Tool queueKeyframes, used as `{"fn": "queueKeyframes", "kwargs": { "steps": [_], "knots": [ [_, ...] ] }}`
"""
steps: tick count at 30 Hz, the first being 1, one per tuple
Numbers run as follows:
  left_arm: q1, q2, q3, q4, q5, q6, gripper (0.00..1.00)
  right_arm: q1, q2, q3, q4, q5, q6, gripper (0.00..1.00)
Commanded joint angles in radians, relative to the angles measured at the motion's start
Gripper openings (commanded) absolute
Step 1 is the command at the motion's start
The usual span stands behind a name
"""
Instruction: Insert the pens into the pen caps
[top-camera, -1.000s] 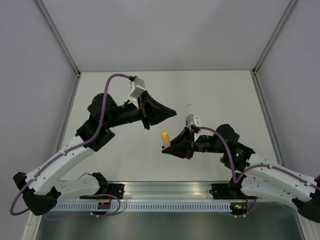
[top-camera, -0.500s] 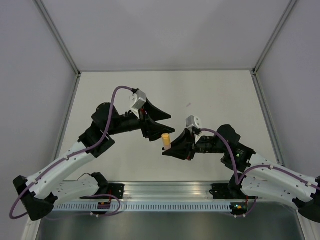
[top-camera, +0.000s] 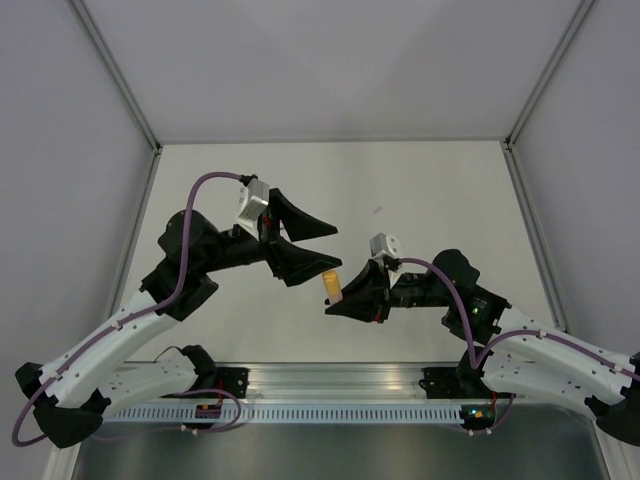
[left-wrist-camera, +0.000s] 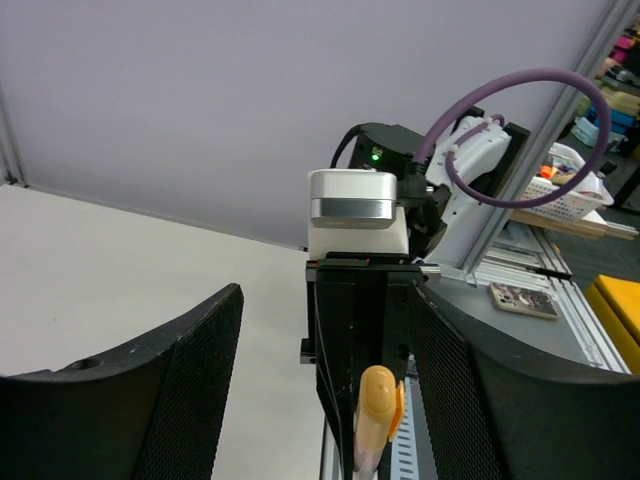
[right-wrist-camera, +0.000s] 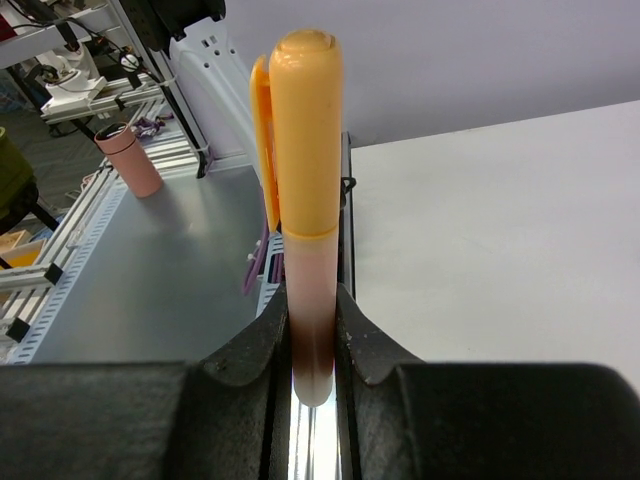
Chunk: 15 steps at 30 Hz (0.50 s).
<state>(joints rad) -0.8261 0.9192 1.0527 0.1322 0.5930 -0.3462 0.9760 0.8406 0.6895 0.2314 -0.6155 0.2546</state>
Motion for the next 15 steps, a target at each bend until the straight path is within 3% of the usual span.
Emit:
{"fn": "queueKeyframes", "kwargs": {
  "steps": [1,4,10,15],
  "knots": [
    [-0.002,-0.011,0.027,0.043,0.074,-0.040,0.72,-0.002,-0.015,-0.011,0.031,-0.027,0.003,0.00],
    [-0.002,-0.006,0.018,0.030,0.088,-0.036,0.63,-0.002,-0.028,-0.016,0.032,-0.026,0.003,0.00],
    [-0.002,-0.016,-0.048,0.073,0.129,-0.073,0.62,-0.002,-0.041,-0.022,0.032,-0.012,0.003,0.00],
    [-0.002,-0.011,-0.101,0.130,0.157,-0.115,0.53,-0.002,-0.035,-0.021,0.036,-0.010,0.003,0.00]
  ]
}}
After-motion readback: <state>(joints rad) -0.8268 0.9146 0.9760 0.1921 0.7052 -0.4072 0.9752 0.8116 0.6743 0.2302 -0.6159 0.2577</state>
